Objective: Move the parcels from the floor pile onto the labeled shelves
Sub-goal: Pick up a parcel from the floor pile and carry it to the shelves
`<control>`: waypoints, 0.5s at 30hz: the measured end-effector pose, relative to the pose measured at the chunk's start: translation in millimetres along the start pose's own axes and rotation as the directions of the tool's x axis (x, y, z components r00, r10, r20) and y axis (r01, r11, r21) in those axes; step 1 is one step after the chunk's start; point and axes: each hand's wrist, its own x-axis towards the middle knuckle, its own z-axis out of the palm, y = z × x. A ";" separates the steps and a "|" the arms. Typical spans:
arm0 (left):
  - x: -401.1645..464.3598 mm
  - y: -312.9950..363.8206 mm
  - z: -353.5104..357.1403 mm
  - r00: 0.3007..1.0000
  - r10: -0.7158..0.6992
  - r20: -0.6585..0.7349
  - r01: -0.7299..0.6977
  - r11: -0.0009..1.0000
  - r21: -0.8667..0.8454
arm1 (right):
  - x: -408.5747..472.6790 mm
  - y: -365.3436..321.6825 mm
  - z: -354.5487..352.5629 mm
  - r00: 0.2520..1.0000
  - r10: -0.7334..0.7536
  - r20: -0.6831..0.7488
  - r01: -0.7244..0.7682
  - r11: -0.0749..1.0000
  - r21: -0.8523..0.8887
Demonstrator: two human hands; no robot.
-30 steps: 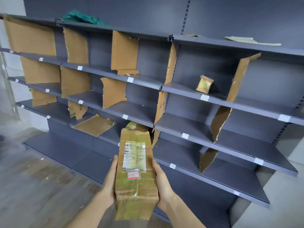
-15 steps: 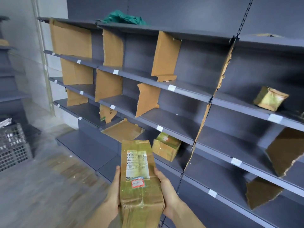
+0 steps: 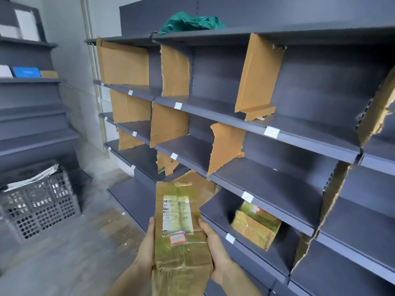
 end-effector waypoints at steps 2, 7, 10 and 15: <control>14.1 12.7 -4.3 1.000 0.014 -0.013 -0.014 1.000 0.011 | 15.0 -9.3 12.6 1.000 0.005 0.002 -0.005 1.000 -0.012; 54.2 30.9 -19.6 0.998 0.001 -0.070 0.001 1.000 0.026 | 50.2 -28.6 34.3 1.000 0.025 0.013 -0.024 0.999 -0.026; 71.6 39.6 -27.2 0.997 -0.020 -0.078 0.020 1.000 -0.007 | 62.8 -35.6 47.9 1.000 0.027 -0.004 -0.027 0.999 -0.046; 78.0 65.4 -25.7 0.999 -0.044 0.013 0.044 0.998 0.044 | 81.0 -38.1 64.2 0.998 -0.012 -0.067 0.010 1.000 -0.024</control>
